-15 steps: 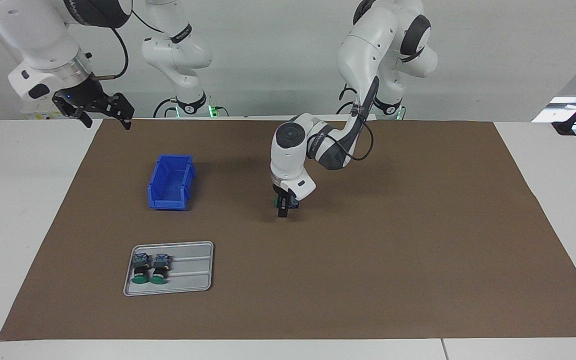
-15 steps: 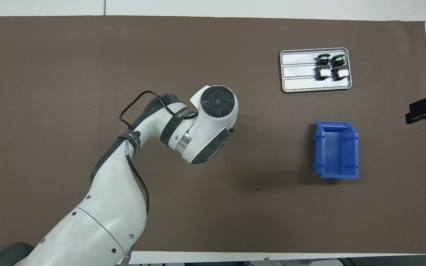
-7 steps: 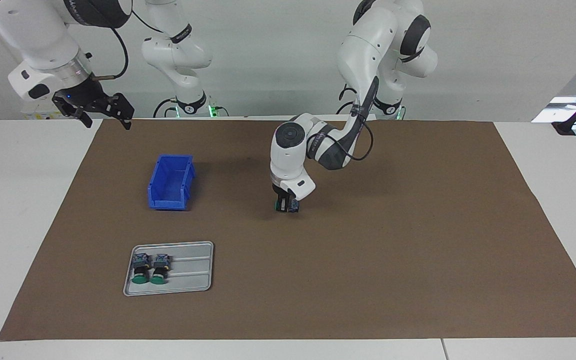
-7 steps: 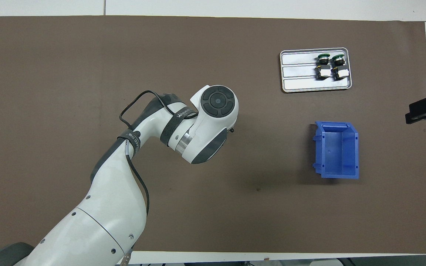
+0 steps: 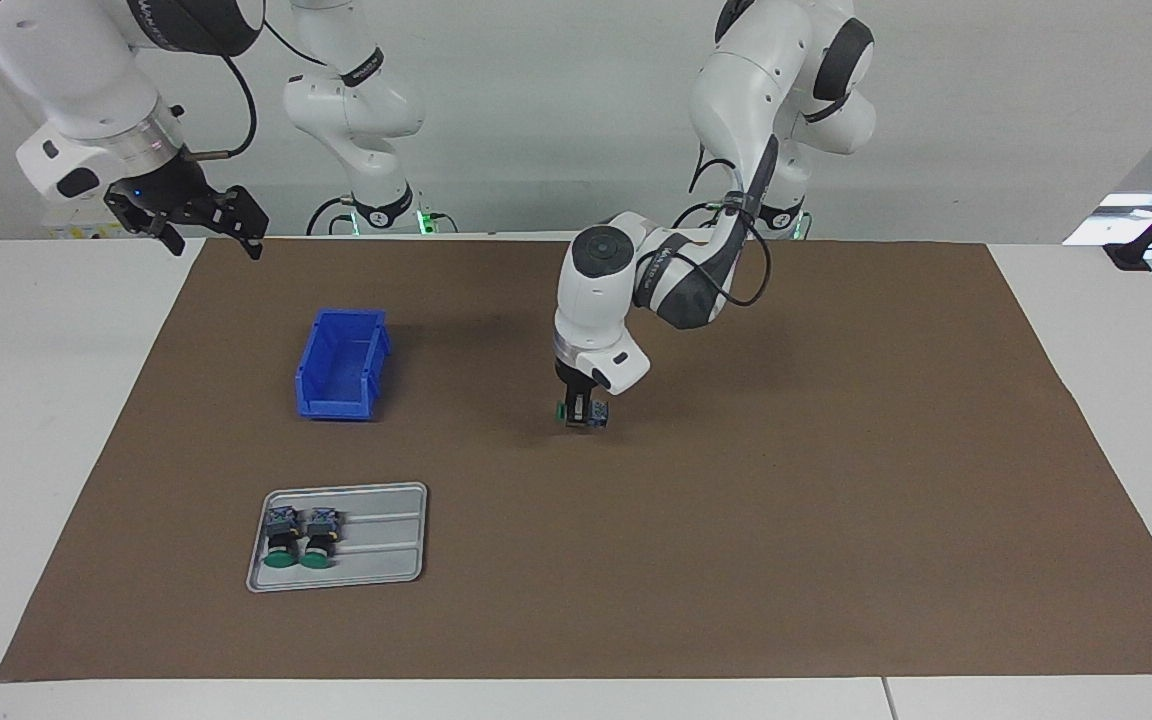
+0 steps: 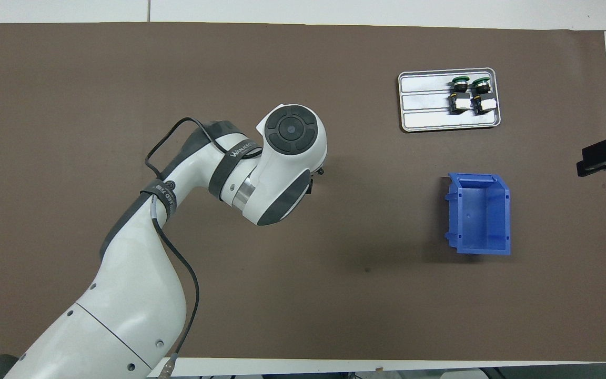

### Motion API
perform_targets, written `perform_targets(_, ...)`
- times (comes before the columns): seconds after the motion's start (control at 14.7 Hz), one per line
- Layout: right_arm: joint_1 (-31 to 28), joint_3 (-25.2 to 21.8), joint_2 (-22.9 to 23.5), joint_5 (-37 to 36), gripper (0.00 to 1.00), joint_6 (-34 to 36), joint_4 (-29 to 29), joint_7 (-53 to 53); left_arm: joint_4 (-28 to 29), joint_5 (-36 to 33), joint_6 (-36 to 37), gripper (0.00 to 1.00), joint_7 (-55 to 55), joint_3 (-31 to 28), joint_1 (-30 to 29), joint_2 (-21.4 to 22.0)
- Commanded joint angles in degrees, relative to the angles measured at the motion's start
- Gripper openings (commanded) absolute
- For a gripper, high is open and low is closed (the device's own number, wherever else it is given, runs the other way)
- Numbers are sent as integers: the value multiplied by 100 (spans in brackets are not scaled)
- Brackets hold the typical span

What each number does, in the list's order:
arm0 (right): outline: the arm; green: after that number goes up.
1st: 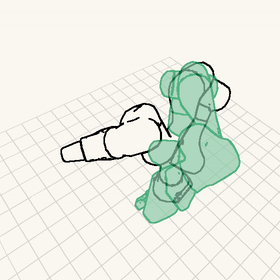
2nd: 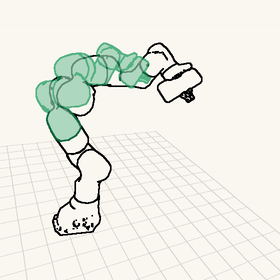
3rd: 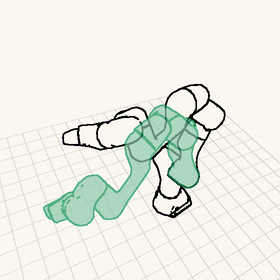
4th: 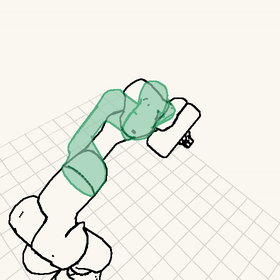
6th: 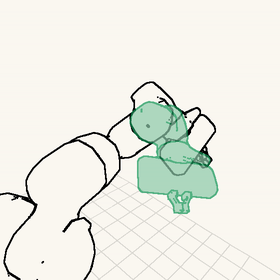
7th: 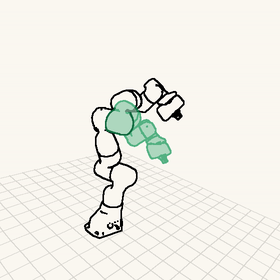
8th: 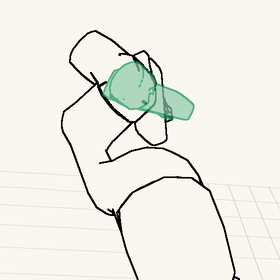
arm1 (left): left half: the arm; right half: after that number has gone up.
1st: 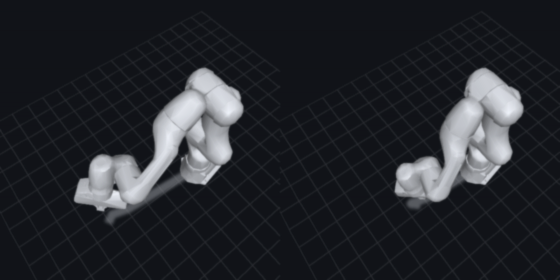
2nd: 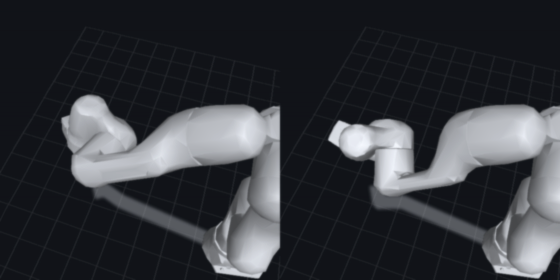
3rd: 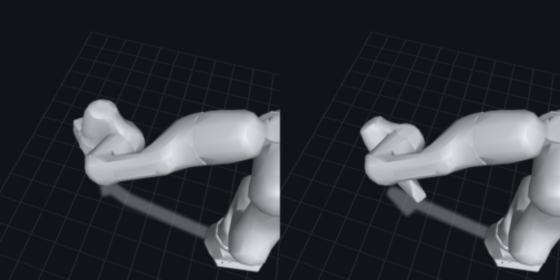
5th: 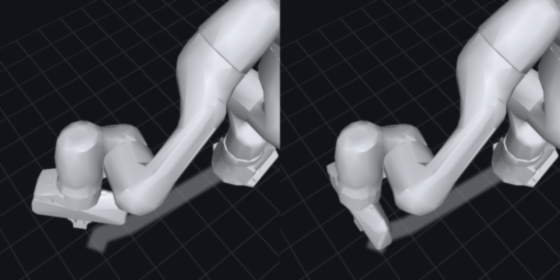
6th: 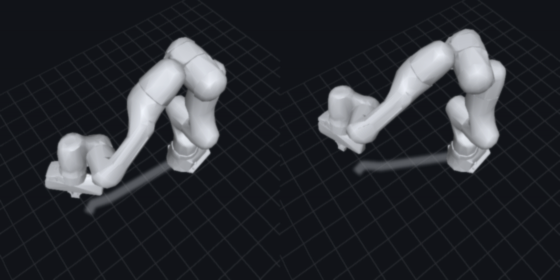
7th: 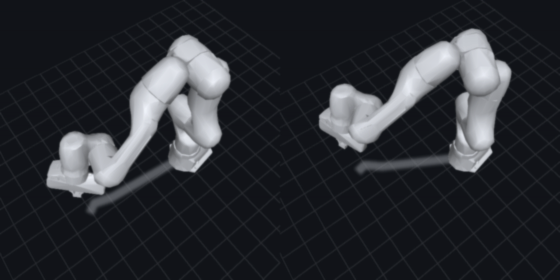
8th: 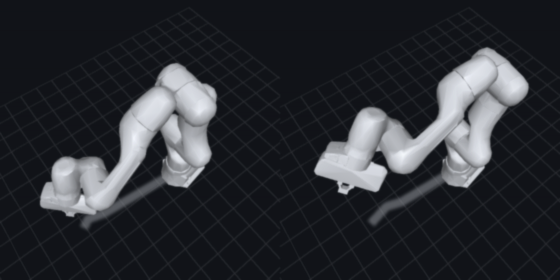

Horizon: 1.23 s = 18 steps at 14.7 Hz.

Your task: Place and press button with both arms

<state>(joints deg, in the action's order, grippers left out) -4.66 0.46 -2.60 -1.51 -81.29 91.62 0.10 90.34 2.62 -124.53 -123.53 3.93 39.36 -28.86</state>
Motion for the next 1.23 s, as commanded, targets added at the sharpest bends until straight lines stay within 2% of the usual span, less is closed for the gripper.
perform_targets(0.0,-44,33,-135,-42,100,-53,163,96,764,910,-351,12,695,20,-436,678)
perform_targets(0.14,-44,33,-135,-42,100,-53,163,96,1150,1537,-659,12,1416,12,-516,916)
perform_targets(0.41,-44,25,-135,-34,100,-53,163,96,1643,3038,-994,12,2620,12,-789,1119)
perform_targets(0.68,-44,33,-135,-42,100,-53,163,96,2109,5200,-1143,12,4457,-6,-921,1329)
perform_targets(0.88,-44,33,-135,-42,100,-53,163,96,2557,6246,-1345,12,5311,3,-1026,1496)
perform_targets(1.16,-44,33,-135,-42,100,-53,163,96,2839,7653,-1355,14,6461,3,-1053,1523)
